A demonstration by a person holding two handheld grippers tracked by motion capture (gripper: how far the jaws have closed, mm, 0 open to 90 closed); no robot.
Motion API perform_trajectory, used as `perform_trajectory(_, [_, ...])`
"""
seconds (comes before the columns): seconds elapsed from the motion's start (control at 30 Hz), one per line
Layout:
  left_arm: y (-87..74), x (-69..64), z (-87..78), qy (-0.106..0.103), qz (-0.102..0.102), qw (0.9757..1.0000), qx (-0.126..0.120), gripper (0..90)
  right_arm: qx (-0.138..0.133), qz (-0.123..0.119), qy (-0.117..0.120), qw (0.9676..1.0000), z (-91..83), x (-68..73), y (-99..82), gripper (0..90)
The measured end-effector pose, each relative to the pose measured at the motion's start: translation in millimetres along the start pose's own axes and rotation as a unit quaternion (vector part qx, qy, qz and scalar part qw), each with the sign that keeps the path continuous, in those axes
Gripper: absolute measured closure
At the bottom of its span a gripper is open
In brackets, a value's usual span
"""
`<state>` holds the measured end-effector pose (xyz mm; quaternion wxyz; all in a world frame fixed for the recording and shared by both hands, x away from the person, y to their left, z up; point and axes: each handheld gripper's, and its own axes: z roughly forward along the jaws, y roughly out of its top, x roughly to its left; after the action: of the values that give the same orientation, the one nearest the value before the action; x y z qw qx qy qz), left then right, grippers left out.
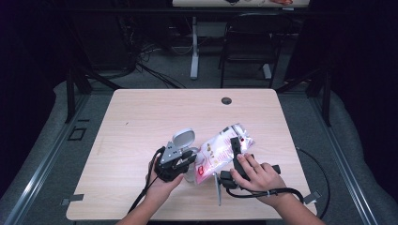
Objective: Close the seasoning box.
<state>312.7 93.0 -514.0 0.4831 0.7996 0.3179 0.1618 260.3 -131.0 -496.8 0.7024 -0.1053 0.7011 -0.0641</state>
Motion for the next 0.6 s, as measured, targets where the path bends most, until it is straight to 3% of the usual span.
perform_trajectory(0.6, [-0.3, -0.2, 0.3, 0.001, -0.001, 1.0, 0.0, 74.8, -0.009, 0.0, 0.009, 0.9999, -2.8, -4.4, -0.6, 64.5])
